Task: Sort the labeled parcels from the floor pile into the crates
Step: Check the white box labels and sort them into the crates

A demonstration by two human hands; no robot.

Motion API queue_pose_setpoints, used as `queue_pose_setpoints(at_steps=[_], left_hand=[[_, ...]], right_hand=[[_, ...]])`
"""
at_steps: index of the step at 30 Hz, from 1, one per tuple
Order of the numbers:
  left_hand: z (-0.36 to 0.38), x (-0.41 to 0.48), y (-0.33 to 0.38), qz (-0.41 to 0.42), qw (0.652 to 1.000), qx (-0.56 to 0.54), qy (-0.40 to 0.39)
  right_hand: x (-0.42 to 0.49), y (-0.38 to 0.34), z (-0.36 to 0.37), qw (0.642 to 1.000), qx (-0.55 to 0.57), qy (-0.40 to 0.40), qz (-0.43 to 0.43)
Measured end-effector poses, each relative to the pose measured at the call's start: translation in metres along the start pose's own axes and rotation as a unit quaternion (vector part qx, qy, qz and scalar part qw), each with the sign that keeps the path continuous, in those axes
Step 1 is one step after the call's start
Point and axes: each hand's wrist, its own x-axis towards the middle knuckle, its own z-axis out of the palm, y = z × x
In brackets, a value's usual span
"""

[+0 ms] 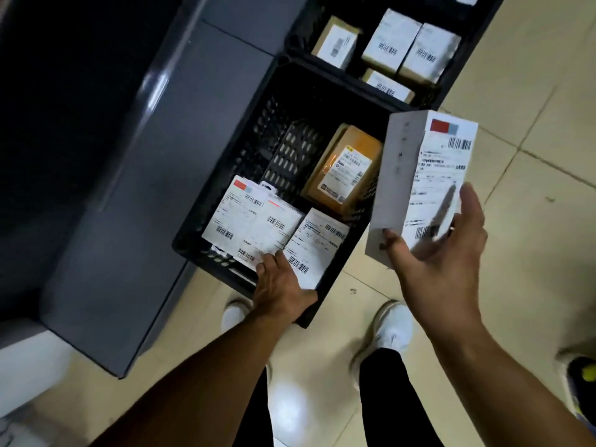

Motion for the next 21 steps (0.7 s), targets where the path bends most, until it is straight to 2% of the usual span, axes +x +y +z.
queue_pose_setpoints(at_steps=[4,9,16,21], left_hand=[[0.013,0.016,-0.003,-0.017,0.999,0.005,-0.034],[0.029,0.025,0.0,-0.005,0.998,0.057,0.007],[0.065,0.036,0.006,-0.052,0.999,-0.013,-0.001],[0.079,0.038,-0.007,0.019,1.0,0.023,0.011]], right_hand=[[0.001,0.012,-0.003,1.0,0.023,-0.018,0.001],[-0.008,0.029,-0.011,1.0,0.006,-0.016,0.019],[-0.015,0.053,-0.01,0.999,-0.012,-0.03,0.024],[-0.015,0.067,-0.006,0.999,-0.017,-0.02,0.032]])
